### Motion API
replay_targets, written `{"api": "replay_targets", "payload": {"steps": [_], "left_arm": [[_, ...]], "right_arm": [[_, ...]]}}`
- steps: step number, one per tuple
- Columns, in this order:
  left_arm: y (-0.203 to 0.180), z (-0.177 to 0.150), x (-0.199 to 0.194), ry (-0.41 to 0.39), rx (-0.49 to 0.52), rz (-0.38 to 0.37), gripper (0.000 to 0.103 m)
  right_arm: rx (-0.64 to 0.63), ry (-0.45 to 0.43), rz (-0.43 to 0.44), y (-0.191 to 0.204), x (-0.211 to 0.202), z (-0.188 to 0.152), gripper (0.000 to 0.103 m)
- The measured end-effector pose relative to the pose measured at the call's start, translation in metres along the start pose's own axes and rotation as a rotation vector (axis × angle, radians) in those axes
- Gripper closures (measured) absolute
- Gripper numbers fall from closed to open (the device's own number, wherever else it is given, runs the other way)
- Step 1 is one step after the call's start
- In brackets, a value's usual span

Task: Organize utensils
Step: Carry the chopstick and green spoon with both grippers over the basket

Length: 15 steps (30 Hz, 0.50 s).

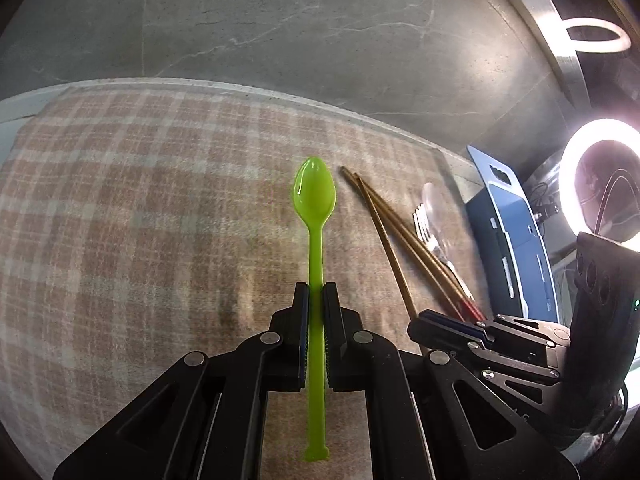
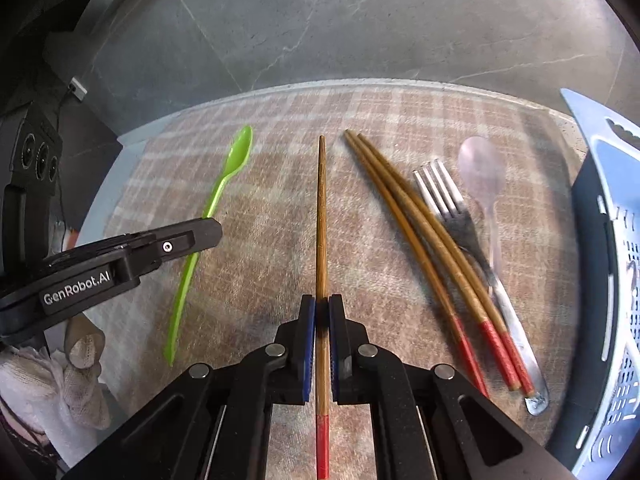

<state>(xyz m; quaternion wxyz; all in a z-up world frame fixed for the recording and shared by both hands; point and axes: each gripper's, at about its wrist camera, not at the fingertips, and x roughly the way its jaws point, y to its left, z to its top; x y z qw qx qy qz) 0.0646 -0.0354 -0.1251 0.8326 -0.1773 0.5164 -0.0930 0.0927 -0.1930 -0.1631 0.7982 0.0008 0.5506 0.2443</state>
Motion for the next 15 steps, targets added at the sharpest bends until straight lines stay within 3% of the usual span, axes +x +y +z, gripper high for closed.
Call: {"api": "replay_targets", "payload": {"steps": [8, 15], "left_arm": [[-0.047, 0.008, 0.023, -0.008, 0.034, -0.051, 0.098], [-0.094, 0.017, 0.037, -0.012, 0.071, -0.127, 0.097]], "right_arm": [[-0.010, -0.051, -0.008, -0.013, -0.039, -0.004, 0.097], [0.001, -0.113, -0.080, -0.047, -0.087, -0.010, 0.097]]}}
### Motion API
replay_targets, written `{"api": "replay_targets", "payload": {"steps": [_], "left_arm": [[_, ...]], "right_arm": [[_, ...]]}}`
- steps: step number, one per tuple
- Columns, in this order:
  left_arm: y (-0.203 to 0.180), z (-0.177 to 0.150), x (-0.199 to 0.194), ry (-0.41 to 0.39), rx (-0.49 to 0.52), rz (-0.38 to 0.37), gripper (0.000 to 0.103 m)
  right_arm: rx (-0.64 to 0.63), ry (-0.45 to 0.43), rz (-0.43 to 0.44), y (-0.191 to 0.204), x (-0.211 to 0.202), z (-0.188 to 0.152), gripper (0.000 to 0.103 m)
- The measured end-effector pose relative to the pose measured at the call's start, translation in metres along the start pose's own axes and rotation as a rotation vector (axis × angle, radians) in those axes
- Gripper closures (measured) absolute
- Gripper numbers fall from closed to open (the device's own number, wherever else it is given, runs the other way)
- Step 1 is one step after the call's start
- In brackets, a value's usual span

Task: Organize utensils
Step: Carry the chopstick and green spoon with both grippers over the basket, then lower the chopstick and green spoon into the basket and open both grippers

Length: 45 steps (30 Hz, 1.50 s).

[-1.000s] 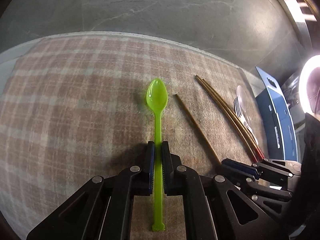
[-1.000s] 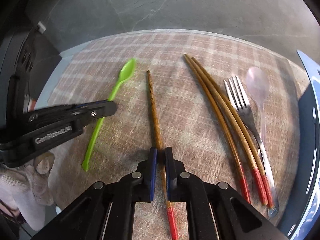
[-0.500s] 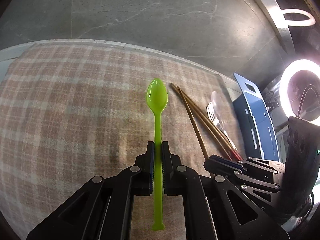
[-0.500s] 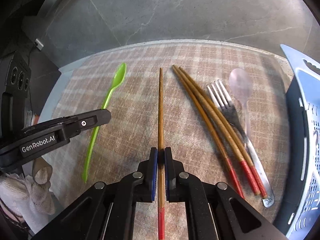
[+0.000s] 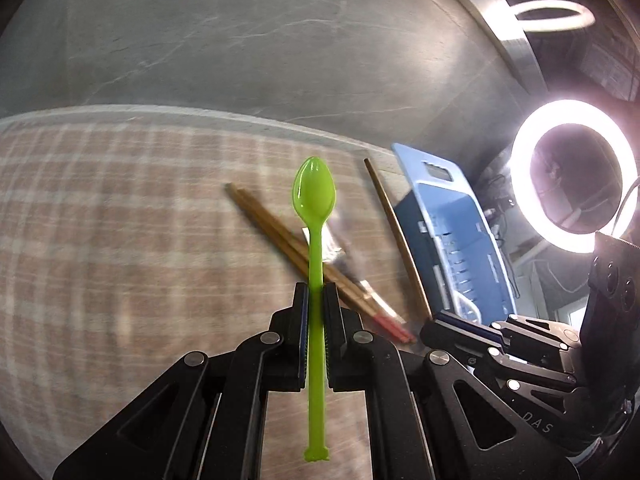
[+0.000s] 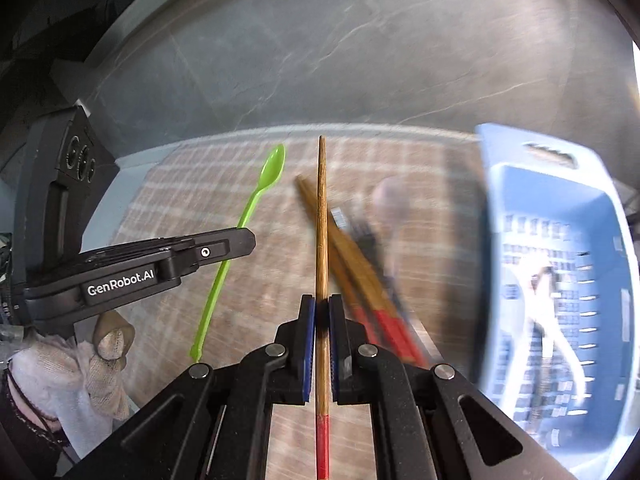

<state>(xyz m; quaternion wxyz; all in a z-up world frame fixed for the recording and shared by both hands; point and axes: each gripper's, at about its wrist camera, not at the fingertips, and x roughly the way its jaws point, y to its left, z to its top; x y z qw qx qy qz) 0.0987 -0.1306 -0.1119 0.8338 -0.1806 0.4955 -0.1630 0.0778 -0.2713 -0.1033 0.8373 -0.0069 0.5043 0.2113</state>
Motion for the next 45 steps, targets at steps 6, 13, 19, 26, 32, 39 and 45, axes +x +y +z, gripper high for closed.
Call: {"api": "replay_targets", "payload": {"steps": [6, 13, 19, 26, 32, 39, 45], "left_arm": [[-0.052, 0.013, 0.025, 0.010, 0.048, -0.087, 0.097], [-0.103, 0.023, 0.057, 0.038, 0.082, -0.182, 0.097], [-0.133, 0.024, 0.091, 0.078, 0.079, -0.215, 0.097], [-0.147, 0.024, 0.109, 0.108, 0.072, -0.218, 0.097], [-0.155, 0.019, 0.121, 0.135, 0.078, -0.200, 0.097], [-0.156, 0.020, 0.125, 0.151, 0.083, -0.148, 0.086], [-0.154, 0.017, 0.115, 0.115, 0.088, -0.132, 0.086]], "right_arm": [[0.043, -0.041, -0.079, -0.046, -0.035, -0.006, 0.097], [0.078, -0.062, -0.193, -0.093, -0.058, -0.012, 0.097], [0.101, -0.054, -0.277, -0.121, -0.057, -0.018, 0.097], [0.129, -0.026, -0.334, -0.150, -0.048, -0.019, 0.097], [0.152, 0.002, -0.343, -0.164, -0.037, -0.021, 0.097], [0.138, 0.017, -0.342, -0.163, -0.032, -0.022, 0.085], [0.142, 0.001, -0.347, -0.159, -0.039, -0.024, 0.073]]}}
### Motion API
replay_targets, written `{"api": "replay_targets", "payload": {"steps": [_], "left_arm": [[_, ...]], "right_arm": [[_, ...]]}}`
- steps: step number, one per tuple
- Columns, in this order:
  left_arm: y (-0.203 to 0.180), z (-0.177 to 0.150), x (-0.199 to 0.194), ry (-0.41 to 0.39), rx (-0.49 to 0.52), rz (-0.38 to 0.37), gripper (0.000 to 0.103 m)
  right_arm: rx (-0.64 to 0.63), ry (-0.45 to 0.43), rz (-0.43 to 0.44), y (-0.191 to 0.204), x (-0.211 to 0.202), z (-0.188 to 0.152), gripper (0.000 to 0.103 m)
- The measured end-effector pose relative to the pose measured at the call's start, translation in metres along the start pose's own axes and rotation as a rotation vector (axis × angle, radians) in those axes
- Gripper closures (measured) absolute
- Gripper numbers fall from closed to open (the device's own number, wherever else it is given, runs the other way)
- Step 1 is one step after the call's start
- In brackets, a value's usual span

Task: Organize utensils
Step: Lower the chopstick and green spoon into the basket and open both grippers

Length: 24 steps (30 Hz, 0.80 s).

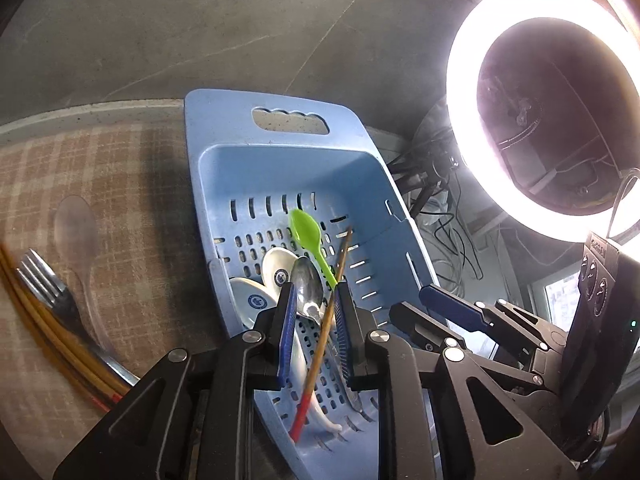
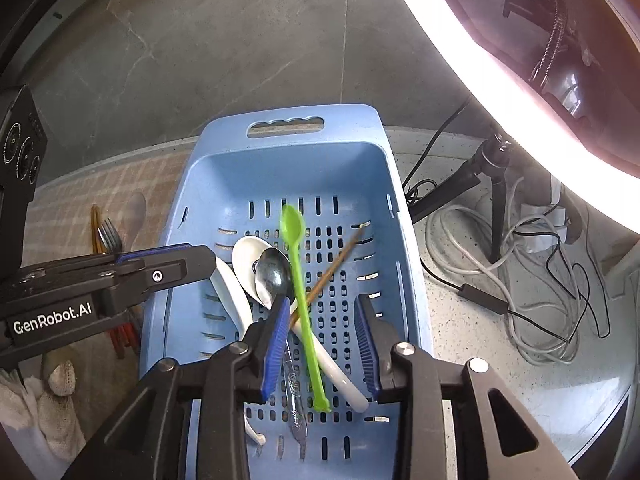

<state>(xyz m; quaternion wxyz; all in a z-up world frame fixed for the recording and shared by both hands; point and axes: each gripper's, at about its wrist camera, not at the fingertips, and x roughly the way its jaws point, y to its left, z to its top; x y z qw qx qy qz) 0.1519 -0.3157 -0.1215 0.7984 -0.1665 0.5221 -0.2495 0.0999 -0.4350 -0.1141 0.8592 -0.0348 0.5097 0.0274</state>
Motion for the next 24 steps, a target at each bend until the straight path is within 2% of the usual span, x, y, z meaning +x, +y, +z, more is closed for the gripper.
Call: {"api": "replay_targets", "payload": {"steps": [4, 11, 14, 20, 24], "left_arm": [[0.003, -0.006, -0.015, -0.038, 0.003, 0.009, 0.086], [0.025, -0.020, -0.032, -0.113, -0.017, 0.098, 0.086], [0.037, -0.023, -0.039, -0.154, -0.035, 0.139, 0.086], [0.052, -0.028, -0.059, -0.210, -0.066, 0.133, 0.086], [0.061, -0.031, -0.070, -0.215, -0.075, 0.123, 0.086]], "right_arm": [[0.005, -0.024, 0.005, 0.003, -0.008, -0.002, 0.073], [-0.085, -0.029, 0.066, 0.025, -0.011, -0.001, 0.070], [-0.131, -0.042, 0.047, 0.040, -0.015, 0.001, 0.070], [-0.117, -0.032, 0.010, 0.049, -0.015, 0.006, 0.070], [-0.115, -0.021, 0.011, 0.057, -0.016, 0.010, 0.070]]}}
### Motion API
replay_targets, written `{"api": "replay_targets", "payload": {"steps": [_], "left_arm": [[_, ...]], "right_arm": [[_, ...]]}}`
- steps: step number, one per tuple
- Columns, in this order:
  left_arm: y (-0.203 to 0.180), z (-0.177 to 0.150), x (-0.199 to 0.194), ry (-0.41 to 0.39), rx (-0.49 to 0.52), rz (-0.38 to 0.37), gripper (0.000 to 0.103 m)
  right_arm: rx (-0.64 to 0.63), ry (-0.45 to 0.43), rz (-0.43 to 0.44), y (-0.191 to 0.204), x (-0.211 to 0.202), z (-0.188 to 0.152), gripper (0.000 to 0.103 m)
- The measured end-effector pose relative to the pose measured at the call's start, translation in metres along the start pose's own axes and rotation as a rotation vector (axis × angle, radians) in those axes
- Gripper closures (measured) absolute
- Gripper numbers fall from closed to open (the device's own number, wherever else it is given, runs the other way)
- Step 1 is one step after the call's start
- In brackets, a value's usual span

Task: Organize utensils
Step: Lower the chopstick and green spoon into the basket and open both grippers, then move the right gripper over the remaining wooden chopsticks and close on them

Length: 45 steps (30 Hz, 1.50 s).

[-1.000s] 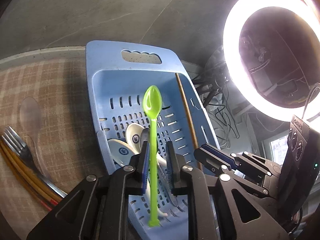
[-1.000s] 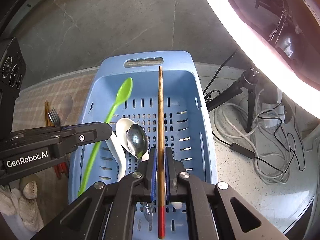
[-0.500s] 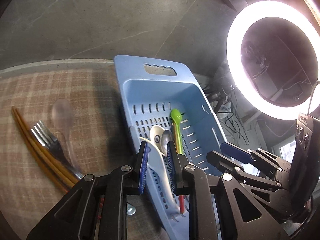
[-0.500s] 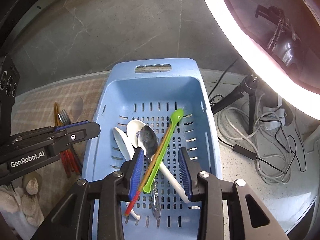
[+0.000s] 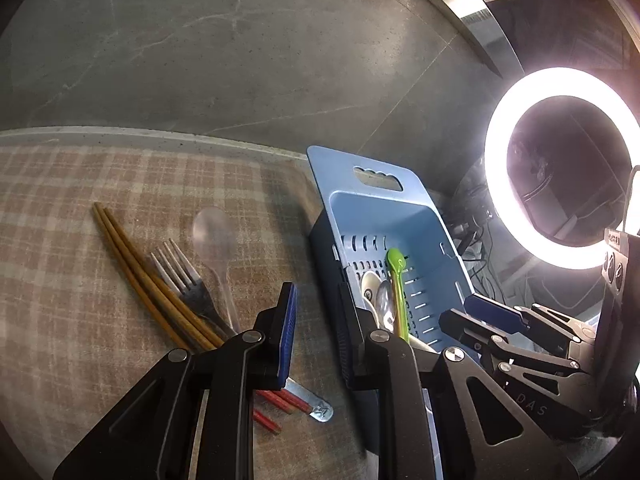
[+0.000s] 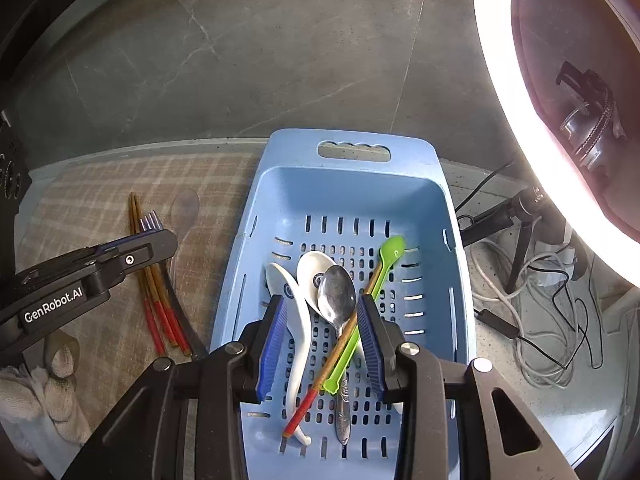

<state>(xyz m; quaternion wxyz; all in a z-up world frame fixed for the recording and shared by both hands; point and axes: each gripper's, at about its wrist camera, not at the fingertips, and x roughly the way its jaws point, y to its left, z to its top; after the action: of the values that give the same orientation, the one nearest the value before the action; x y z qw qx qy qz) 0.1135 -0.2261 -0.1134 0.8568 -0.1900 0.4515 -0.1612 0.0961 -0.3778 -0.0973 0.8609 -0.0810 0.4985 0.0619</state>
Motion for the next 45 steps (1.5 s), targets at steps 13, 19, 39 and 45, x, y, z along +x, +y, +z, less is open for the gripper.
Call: {"api": "replay_targets", "payload": {"steps": [13, 19, 39, 45], "left_arm": [[0.085, 0.018, -0.038, 0.084, -0.046, -0.047, 0.086], [0.141, 0.039, -0.056, 0.108, -0.056, 0.009, 0.086], [0.207, 0.049, -0.080, 0.145, -0.080, 0.058, 0.086], [0.205, 0.050, -0.075, 0.155, -0.073, 0.061, 0.086]], "right_arm": [[0.028, -0.019, 0.115, 0.044, -0.016, -0.006, 0.070], [-0.035, 0.009, 0.206, 0.096, -0.006, -0.007, 0.070], [-0.075, 0.161, 0.210, 0.167, 0.095, 0.019, 0.071], [-0.150, 0.123, 0.205, 0.190, 0.082, 0.010, 0.071]]}}
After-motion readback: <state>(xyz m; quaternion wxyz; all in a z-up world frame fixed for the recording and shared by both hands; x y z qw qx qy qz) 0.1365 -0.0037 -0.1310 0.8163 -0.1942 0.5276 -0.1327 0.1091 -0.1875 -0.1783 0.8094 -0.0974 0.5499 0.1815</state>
